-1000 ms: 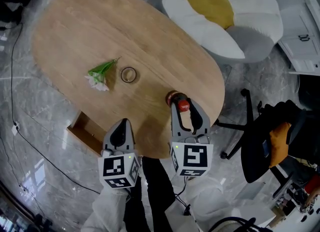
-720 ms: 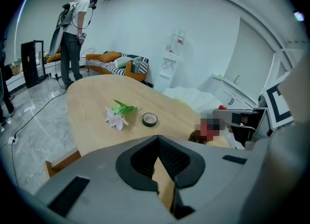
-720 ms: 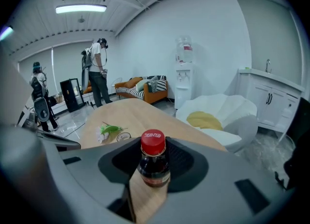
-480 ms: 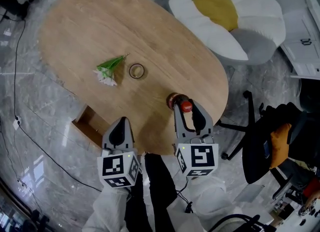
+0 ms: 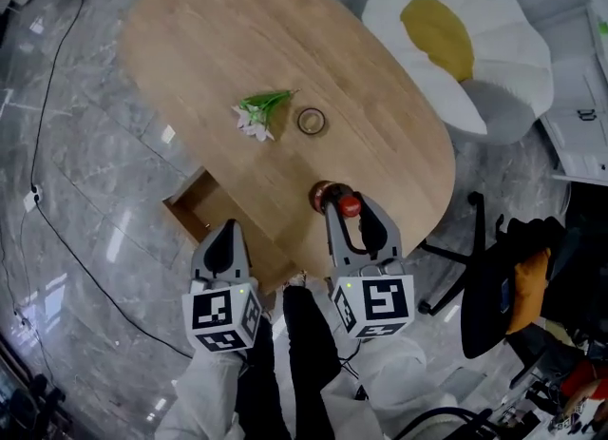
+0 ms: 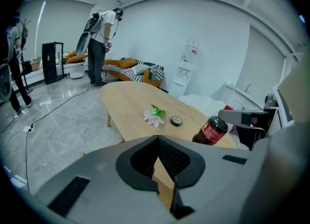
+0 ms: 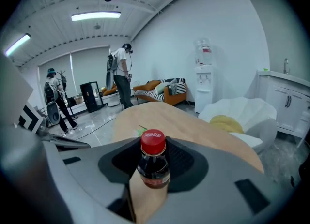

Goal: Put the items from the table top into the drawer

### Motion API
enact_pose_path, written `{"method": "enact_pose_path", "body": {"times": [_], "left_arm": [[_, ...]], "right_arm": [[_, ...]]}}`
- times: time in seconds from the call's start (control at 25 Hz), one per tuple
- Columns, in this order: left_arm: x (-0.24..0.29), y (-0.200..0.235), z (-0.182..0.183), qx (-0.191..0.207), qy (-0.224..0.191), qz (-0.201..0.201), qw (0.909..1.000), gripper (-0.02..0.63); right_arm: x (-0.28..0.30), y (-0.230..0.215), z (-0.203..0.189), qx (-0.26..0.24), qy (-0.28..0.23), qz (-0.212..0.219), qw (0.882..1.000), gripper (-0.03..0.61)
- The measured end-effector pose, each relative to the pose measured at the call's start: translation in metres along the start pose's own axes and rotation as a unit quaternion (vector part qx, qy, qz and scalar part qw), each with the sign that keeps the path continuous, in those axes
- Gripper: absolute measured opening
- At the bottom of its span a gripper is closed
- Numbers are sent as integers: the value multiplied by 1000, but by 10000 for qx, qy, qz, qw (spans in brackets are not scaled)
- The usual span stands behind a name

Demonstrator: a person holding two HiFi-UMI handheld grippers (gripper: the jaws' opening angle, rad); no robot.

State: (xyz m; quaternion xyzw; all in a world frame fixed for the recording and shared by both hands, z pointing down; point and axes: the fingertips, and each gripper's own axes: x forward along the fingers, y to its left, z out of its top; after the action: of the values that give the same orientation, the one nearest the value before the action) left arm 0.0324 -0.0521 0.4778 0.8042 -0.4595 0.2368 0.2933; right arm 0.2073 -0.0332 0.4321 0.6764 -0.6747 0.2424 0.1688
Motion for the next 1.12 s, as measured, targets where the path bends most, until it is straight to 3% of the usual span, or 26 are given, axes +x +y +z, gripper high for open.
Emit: {"method": "enact_pose_path", "body": {"times": [0.6,1.12], "left_arm": [[-77,119,-43,-743,-202,840,9935,-6],[-89,153,-99,-950,35,979,9907,-6]], "right_arm": [[12,148,-23,-524,182,1178,9915,201],[13,183,-106,-761,804,1407,9838,201]]}}
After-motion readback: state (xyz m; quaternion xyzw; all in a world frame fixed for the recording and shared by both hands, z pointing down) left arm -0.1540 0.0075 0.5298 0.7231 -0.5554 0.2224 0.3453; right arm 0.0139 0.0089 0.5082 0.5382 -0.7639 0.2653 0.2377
